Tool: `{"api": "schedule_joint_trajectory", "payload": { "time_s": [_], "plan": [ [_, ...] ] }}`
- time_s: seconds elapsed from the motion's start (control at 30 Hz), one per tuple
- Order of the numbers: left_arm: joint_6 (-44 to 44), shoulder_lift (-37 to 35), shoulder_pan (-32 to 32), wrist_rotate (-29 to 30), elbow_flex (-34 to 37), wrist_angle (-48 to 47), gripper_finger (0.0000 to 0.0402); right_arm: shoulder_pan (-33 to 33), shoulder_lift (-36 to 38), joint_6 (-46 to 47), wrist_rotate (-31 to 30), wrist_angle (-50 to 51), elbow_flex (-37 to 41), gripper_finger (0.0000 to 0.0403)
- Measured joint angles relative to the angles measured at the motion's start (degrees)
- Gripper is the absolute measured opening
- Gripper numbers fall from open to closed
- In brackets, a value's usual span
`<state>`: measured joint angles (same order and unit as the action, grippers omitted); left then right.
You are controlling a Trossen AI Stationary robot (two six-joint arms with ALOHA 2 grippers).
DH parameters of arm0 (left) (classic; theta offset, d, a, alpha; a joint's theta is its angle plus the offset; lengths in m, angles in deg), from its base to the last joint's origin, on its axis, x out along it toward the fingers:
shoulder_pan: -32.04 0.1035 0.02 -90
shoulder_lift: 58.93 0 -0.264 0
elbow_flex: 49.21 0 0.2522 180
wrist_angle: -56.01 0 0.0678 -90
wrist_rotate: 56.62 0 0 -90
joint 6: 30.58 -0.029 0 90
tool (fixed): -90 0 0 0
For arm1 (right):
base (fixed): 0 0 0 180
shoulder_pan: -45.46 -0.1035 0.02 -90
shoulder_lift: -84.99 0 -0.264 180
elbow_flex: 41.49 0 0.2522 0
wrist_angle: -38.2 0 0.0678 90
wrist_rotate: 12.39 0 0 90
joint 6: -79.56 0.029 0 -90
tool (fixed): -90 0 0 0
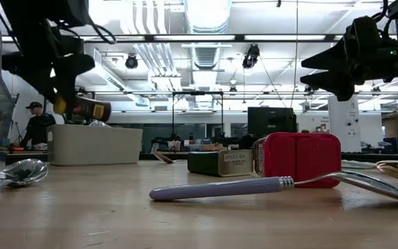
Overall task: Pick & Place Food Item
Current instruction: Put the yellow seasoning can into the gray bin
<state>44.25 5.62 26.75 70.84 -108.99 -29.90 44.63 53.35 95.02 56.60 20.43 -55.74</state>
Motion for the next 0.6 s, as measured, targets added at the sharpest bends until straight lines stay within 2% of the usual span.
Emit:
{"api": "schedule_joint_trajectory", "payload": {
  "time_s": [0.27, 0.6],
  "plan": [
    [-6.0, 0.0, 1.8, 0.0, 3.7, 8.5, 0.0214, 0.0, 0.0, 0.0, 0.0, 0.0, 0.0, 0.0276],
    [-9.9, 0.0, 4.5, -1.7, 6.7, 13.3, 0.0214, 0.0, 0.0, 0.0, 0.0, 0.0, 0.0, 0.0276]
  ]
}}
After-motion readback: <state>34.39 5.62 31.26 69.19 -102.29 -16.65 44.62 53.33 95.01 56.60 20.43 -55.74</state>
